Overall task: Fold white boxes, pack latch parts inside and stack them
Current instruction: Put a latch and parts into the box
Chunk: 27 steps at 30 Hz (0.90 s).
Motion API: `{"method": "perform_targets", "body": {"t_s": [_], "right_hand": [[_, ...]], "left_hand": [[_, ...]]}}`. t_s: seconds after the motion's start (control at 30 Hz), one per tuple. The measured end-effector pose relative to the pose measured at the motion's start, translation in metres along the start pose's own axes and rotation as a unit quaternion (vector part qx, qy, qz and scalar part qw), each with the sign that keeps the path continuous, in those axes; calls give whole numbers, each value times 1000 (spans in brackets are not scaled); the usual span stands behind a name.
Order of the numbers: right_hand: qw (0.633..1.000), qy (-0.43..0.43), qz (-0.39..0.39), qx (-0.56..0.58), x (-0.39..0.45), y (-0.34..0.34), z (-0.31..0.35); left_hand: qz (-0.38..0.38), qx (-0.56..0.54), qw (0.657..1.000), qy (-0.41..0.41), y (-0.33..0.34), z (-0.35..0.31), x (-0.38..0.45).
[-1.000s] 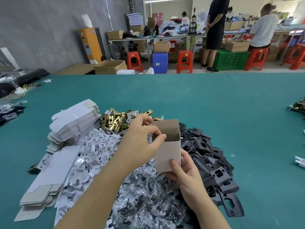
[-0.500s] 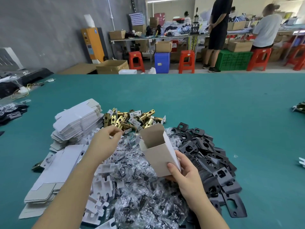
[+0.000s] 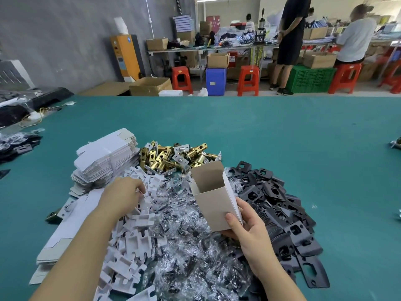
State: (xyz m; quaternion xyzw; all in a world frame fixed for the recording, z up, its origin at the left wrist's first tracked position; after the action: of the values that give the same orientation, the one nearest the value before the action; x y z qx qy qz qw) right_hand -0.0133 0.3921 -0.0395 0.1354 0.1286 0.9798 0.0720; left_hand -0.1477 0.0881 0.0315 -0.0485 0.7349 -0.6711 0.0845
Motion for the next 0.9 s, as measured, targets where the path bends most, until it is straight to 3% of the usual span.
{"method": "perform_targets", "body": {"t_s": [0.43, 0.6, 0.9], "right_hand": [[1000, 9, -12, 13, 0, -1, -2], [1000, 8, -10, 9, 0, -1, 0], [1000, 11, -17, 23, 0, -1, 2]], "left_hand": [[-64, -92, 993, 48, -16, -27, -21], [-13, -257, 962, 95, -11, -57, -46], [94, -369, 919, 97, 6, -71, -56]]}}
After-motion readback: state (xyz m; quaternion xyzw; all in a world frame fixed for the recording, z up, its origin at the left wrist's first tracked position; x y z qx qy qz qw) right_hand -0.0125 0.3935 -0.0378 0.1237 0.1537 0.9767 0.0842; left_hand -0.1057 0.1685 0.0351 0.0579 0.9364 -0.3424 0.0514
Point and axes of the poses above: each hand's wrist, its own x-axis towards the middle knuckle, its own y-axis out of the palm, z = x × y, the point moved 3 cm from there along x, towards the middle knuckle, and after that the axes turned 12 degrees about -y, right-handed, at the moved point
